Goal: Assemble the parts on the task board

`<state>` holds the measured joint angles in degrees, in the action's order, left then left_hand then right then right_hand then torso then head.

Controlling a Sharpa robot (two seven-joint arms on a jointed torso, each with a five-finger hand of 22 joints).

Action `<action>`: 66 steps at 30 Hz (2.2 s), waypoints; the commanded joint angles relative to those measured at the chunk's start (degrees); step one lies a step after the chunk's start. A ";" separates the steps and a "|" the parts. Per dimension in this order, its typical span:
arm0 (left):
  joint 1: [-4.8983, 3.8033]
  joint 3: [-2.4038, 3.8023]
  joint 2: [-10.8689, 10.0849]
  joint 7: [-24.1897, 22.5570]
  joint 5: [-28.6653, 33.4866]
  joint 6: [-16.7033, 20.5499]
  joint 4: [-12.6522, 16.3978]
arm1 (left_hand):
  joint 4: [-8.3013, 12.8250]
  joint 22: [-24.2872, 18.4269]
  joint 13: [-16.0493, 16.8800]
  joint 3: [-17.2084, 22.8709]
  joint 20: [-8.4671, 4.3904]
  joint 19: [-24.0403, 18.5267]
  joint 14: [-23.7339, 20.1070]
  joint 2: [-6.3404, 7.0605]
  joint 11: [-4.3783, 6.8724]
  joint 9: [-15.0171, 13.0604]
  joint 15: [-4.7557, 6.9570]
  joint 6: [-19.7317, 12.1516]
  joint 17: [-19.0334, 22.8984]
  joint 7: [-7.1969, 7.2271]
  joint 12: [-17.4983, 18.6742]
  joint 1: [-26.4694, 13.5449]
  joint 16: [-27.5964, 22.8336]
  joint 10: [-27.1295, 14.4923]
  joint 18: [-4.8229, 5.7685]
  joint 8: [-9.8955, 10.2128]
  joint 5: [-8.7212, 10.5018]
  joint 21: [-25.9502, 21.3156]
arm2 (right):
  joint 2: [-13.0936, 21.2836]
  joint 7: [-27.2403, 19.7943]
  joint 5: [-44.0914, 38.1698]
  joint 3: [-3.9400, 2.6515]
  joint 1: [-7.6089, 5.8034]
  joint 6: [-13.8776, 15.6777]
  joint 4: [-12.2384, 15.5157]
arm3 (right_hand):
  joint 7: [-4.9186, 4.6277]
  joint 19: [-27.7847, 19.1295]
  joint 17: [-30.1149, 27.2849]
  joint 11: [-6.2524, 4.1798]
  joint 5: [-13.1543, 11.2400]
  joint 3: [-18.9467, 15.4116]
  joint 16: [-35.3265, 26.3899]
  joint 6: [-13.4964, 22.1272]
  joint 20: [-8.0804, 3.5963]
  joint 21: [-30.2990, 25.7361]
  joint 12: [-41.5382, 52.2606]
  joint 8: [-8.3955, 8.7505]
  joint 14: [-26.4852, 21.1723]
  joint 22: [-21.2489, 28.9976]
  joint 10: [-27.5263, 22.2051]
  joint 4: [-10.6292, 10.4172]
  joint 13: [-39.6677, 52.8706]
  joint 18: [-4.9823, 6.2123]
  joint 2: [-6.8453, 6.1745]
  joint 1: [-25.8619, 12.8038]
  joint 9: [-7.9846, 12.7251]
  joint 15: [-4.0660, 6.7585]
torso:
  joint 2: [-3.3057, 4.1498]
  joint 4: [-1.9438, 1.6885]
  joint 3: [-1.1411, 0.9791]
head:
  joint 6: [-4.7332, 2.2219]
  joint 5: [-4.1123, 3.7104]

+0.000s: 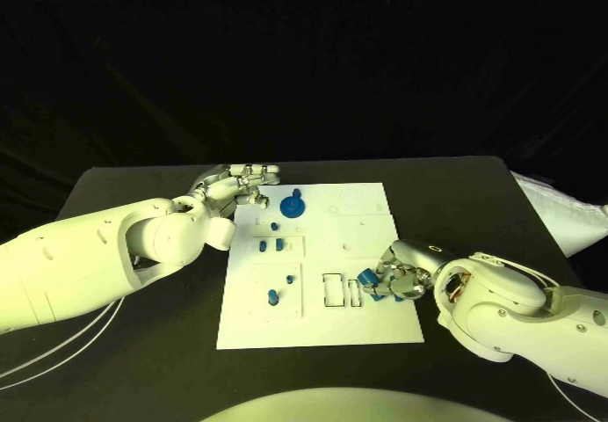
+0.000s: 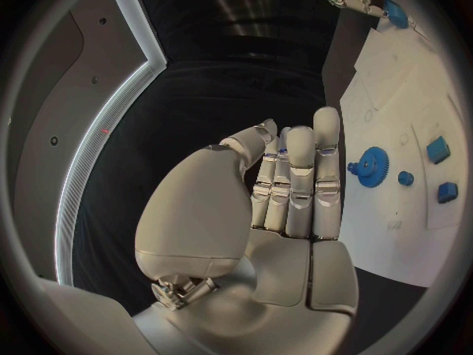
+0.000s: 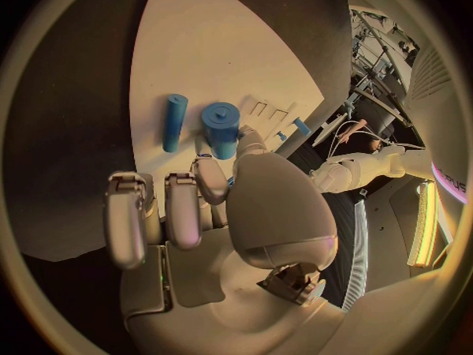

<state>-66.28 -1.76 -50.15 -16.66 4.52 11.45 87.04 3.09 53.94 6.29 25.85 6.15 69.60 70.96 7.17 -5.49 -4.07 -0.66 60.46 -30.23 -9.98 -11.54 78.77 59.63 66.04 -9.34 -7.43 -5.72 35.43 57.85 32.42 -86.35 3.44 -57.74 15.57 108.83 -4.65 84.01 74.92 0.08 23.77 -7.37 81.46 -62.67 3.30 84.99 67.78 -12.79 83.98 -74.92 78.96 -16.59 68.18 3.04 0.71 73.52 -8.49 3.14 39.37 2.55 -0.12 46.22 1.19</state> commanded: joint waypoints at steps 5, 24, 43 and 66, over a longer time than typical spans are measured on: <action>0.04 0.03 0.00 -0.17 0.21 -1.21 0.06 | -0.05 -0.24 0.10 -0.57 0.14 -0.33 -0.29 -0.61 -0.05 0.05 0.04 -0.65 0.20 0.03 -0.33 -0.11 -0.01 -0.50 -0.96 -0.33 -0.20 -0.67 | 1.82 -0.24 2.05 -0.30 -0.28 8.47 2.96 | 0.25 0.42 1.55 -0.14 1.55 -0.01 0.38 -0.90 -0.64 0.47 0.13 -0.45 3.54 -6.47 0.51 0.05 0.39 -0.84 1.83 1.11 -1.15 0.67 | -0.03 -0.03 -0.02 | -0.07 -0.05; 0.07 0.03 0.13 -0.12 0.21 -1.38 0.18 | -0.05 -0.24 0.10 -0.57 0.14 -0.33 -0.29 -0.61 -0.05 0.05 0.04 -0.65 0.20 0.03 -0.33 -0.11 -0.01 -0.50 -0.96 -0.33 -0.20 -0.67 | -3.68 0.89 8.60 -0.48 -0.52 0.20 2.12 | 0.45 0.59 1.88 -0.28 2.57 -1.97 0.54 -1.35 -0.81 0.61 -0.54 -0.18 3.62 -6.74 0.99 -0.14 0.83 -0.90 2.98 -2.45 -2.44 0.81 | 0.01 -0.10 0.02 | 0.12 0.39; 0.07 0.03 0.19 -0.11 0.21 -1.44 0.20 | -0.05 -0.30 0.10 -0.65 0.15 -0.34 -0.35 -0.63 -0.07 0.06 0.03 -0.72 0.30 0.01 -0.41 -0.13 -0.03 -0.61 -0.97 -0.36 -0.21 -0.77 | -6.37 1.70 8.13 -0.45 -0.06 -0.61 0.75 | 0.64 0.51 1.54 -0.45 -3.75 -4.59 0.23 -1.55 -0.95 0.52 -2.37 0.00 3.54 -6.64 0.99 -0.05 0.22 -0.87 3.52 -5.64 -3.94 0.94 | 0.00 -0.04 -0.03 | 0.18 0.73; 0.08 0.03 0.20 0.15 0.21 -1.81 0.04 | -0.05 -0.30 0.10 -0.65 0.15 -0.34 -0.35 -0.63 -0.07 0.06 0.03 -0.72 0.30 0.01 -0.41 -0.13 -0.03 -0.61 -0.97 -0.36 -0.21 -0.77 | -5.38 1.21 0.96 -0.45 0.05 0.94 1.34 | 0.39 -0.55 -0.62 -0.22 -17.13 -4.68 -1.70 -0.91 -0.72 -0.63 -9.37 0.70 3.15 -5.00 -0.95 5.45 -3.36 -0.46 1.57 -1.52 -6.95 0.75 | 0.03 0.04 -0.09 | 0.21 1.11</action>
<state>-66.19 -1.76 -50.07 -16.35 4.52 10.93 87.02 3.02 53.69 6.32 25.46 6.15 69.60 70.86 7.17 -5.72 -4.07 -0.76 60.05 -29.98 -9.98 -11.77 78.77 59.63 65.82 -9.34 -7.42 -5.72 34.96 52.57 33.83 -83.22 2.89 -57.82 16.83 110.07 -4.32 83.47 74.28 0.07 6.42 -12.22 79.88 -63.43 2.79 84.44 58.30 -11.82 83.81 -74.92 77.75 -11.62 64.73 3.05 2.45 70.95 -15.37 3.70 39.39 2.55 -0.19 46.35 2.27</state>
